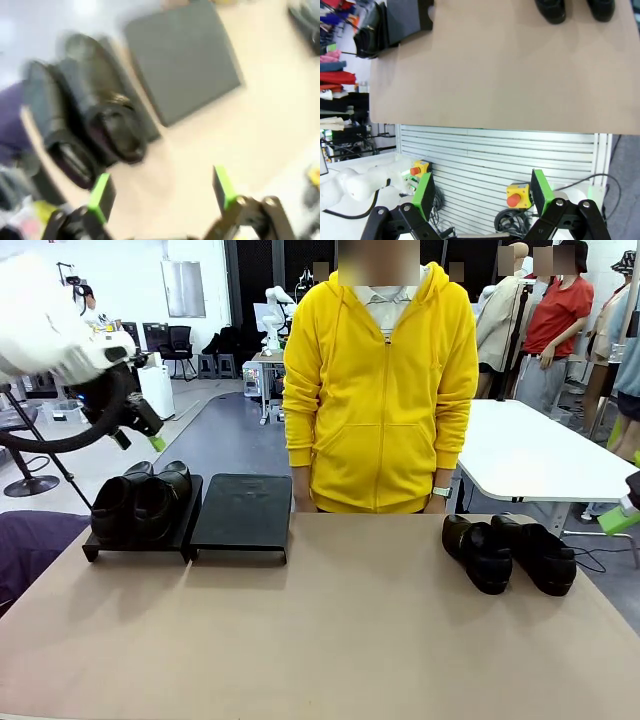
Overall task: Organize the shoes by placing them on the stand.
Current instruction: Place the Shoe from the middle of the table onto the Shoes Stand.
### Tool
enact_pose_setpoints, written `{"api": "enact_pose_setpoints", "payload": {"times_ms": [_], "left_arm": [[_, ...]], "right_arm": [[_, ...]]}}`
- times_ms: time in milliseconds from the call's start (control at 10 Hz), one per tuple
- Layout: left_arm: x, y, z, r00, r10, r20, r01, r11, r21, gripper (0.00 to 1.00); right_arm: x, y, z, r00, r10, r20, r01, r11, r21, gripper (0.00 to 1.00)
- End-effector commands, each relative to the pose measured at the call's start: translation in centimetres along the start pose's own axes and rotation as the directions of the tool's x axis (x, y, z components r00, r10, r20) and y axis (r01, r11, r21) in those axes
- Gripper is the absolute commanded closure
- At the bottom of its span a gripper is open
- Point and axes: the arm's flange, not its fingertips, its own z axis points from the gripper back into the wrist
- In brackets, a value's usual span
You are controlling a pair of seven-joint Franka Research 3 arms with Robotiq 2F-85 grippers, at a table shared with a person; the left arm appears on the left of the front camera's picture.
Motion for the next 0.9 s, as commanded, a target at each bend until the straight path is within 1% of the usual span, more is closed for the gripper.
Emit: {"api": "enact_pose_setpoints", "payload": {"times_ms": [0, 100, 200, 300, 400, 500, 600, 700, 800], "left_arm": [[-5.8, 0.4, 5.4, 0.984, -0.075, -0.162, 0.059, 0.993, -0.104, 0.0], [-9.4, -0.7, 7.4, 0.979, -0.086, -0.185, 0.04, 0.97, -0.238, 0.0], [-13.2, -1.9, 8.1, 0.987, 0.024, -0.156, -0.057, 0.976, -0.209, 0.0], [-17.5, -3.5, 8.2, 0.987, 0.124, -0.099, -0.141, 0.973, -0.183, 0.0], [-21.8, -5.1, 8.2, 0.978, 0.207, -0.013, -0.206, 0.962, -0.179, 0.0], [-24.8, -6.0, 8.4, 0.955, 0.295, 0.041, -0.284, 0.944, -0.17, 0.0], [-27.3, -6.1, 8.9, 0.925, 0.365, 0.106, -0.343, 0.922, -0.181, 0.0], [-29.1, -4.9, 9.3, 0.908, 0.393, 0.143, -0.357, 0.907, -0.224, 0.0], [-29.7, -1.8, 8.7, 0.902, 0.411, 0.132, -0.374, 0.897, -0.237, 0.0]], "right_arm": [[0.0, 0.0, 0.2, 1.0, 0.007, 0.001, -0.007, 1.0, 0.016, 0.0], [0.0, 0.0, 0.2, 1.0, 0.007, 0.001, -0.007, 1.0, 0.016, 0.0], [0.0, 0.0, 0.2, 1.0, 0.007, 0.001, -0.007, 1.0, 0.016, 0.0], [0.0, 0.0, 0.2, 1.0, 0.007, 0.001, -0.007, 1.0, 0.016, 0.0], [0.0, 0.0, 0.2, 1.0, 0.007, 0.001, -0.007, 1.0, 0.016, 0.0], [0.0, 0.0, 0.2, 1.0, 0.007, 0.001, -0.007, 1.0, 0.016, 0.0], [0.0, 0.0, 0.2, 1.0, 0.007, 0.001, -0.007, 1.0, 0.016, 0.0], [0.0, 0.0, 0.2, 1.0, 0.007, 0.001, -0.007, 1.0, 0.016, 0.0], [0.0, 0.0, 0.2, 1.0, 0.007, 0.001, -0.007, 1.0, 0.016, 0.0]]}}
